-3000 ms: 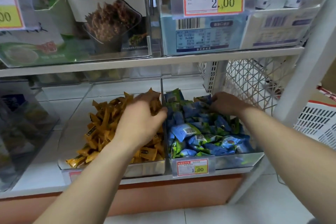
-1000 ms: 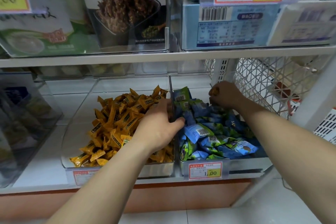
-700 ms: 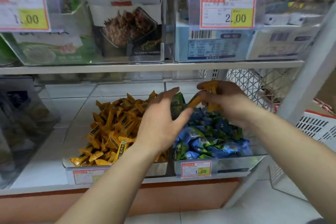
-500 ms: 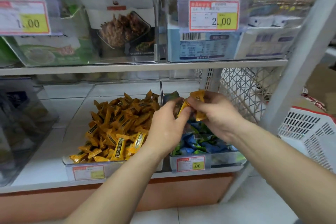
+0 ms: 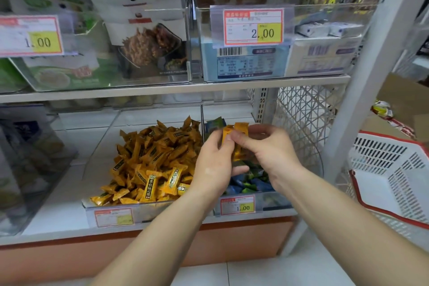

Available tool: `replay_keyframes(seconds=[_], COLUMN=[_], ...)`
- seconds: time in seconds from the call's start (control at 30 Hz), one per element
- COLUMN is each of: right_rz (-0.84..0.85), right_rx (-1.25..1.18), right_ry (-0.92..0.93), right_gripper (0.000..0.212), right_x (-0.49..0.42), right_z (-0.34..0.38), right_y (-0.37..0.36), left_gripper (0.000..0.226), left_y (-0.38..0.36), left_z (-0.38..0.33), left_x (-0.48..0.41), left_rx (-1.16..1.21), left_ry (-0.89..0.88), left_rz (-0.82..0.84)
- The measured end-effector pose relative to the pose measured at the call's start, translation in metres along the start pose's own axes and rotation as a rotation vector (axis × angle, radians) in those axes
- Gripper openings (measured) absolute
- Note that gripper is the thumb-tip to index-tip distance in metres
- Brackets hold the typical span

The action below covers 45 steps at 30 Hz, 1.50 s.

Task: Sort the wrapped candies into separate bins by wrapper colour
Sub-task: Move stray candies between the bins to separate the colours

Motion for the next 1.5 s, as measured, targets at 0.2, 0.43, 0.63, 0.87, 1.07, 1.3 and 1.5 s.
replay_keyframes(seconds=[0.2, 0.43, 0.63, 0.87, 1.07, 1.3, 1.5], right_rz=[0.235, -0.002, -0.13, 0.273, 0.271, 0.128, 0.015], right_rx=[-0.117, 0.45, 0.946, 1.137, 1.383, 1.005, 0.872], right_ry=[-0.061, 0.225, 0.109, -0.045, 0.038, 0.159, 0.146], right_gripper=[0.018, 0.008, 0.043, 0.083, 0.035, 0.049, 0.069], right_x=[-0.004, -0.029, -0.069, -0.085, -0.106, -0.129, -0.139], right_z=[-0.004, 0.027, -0.003, -0.041, -0.043, -0.015, 0.007], right_y=[-0.009, 0.04, 0.074, 0.03, 0.009, 0.025, 0.047], left_gripper=[0.014, 0.022, 0.065, 0.041, 0.057, 0.06, 0.042], left_y=[0.018, 0.085, 0.125, 0.006, -0.027, -0.026, -0.025], left_z=[-0.008, -0.023, -0.035, -0.015, 0.036, 0.05, 0.057], left_x=[-0.009, -0.034, -0.042, -0.012, -0.013, -0.034, -0.041], left_rx=[-0.273, -1.023, -1.305, -1.253, -1.493, -1.491, -1.659], left_ry=[-0.188, -0.312, -0.208, -0.56, -0.467, -0.382, -0.389], left_rz=[0.057, 0.014, -0.064, 0.439, 0.668, 0.686, 0.617])
Point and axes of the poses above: each hand's wrist, its own x-axis away from the middle knuckle, its own y-axis out of the back of the hand, z = x × y, the point moved 6 cm from there along -x, towards the middle knuckle, and after that the axes turned 14 degrees about -y, right-handed, at the moved point
